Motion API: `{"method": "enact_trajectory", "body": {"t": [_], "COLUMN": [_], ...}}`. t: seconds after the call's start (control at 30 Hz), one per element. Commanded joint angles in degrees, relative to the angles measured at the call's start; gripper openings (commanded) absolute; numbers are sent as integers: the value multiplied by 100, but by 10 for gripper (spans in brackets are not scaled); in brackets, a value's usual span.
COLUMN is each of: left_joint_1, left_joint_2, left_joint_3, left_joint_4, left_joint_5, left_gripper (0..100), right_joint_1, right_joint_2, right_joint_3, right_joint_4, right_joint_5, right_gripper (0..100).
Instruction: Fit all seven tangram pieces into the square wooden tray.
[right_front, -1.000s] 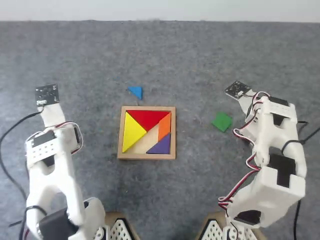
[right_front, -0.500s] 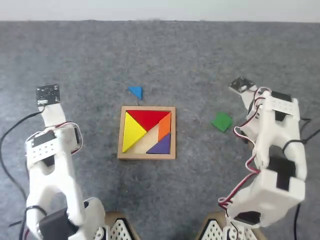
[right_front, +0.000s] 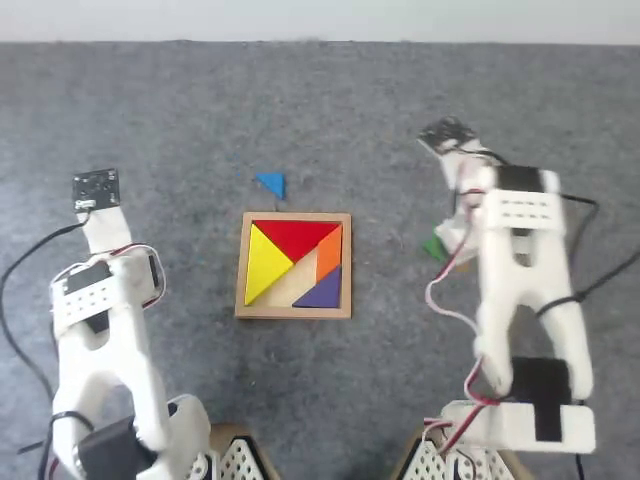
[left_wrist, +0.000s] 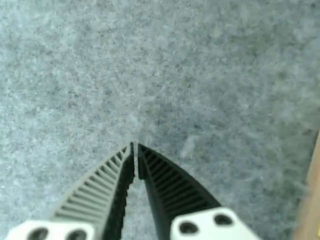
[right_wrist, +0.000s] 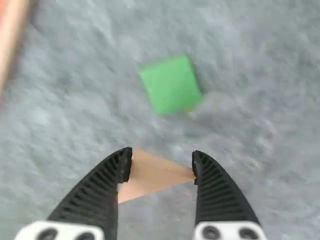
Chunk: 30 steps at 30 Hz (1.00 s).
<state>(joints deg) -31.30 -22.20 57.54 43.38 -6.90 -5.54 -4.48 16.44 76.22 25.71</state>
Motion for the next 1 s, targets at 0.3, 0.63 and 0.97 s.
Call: {"method": "enact_trajectory", "body": {"t": [0.3,0.63,0.97], "left_joint_1": [-176,-176,-448], "left_joint_2": [-44,-44,-44], "left_joint_3": [-40,-40,-110], "left_joint_4": [-97,-97,-105], "left_joint_5": [-44,-44,-18], "left_gripper": [12,12,12], "right_joint_1": [-2686,-3767,-4259], "right_joint_2": [936,3020,3644], "right_joint_3": [-1354,-2989,-3780], "right_joint_4": [-4,48,57], "right_joint_5": [-3657,-6119,-7121], "right_gripper": [55,56,197]}}
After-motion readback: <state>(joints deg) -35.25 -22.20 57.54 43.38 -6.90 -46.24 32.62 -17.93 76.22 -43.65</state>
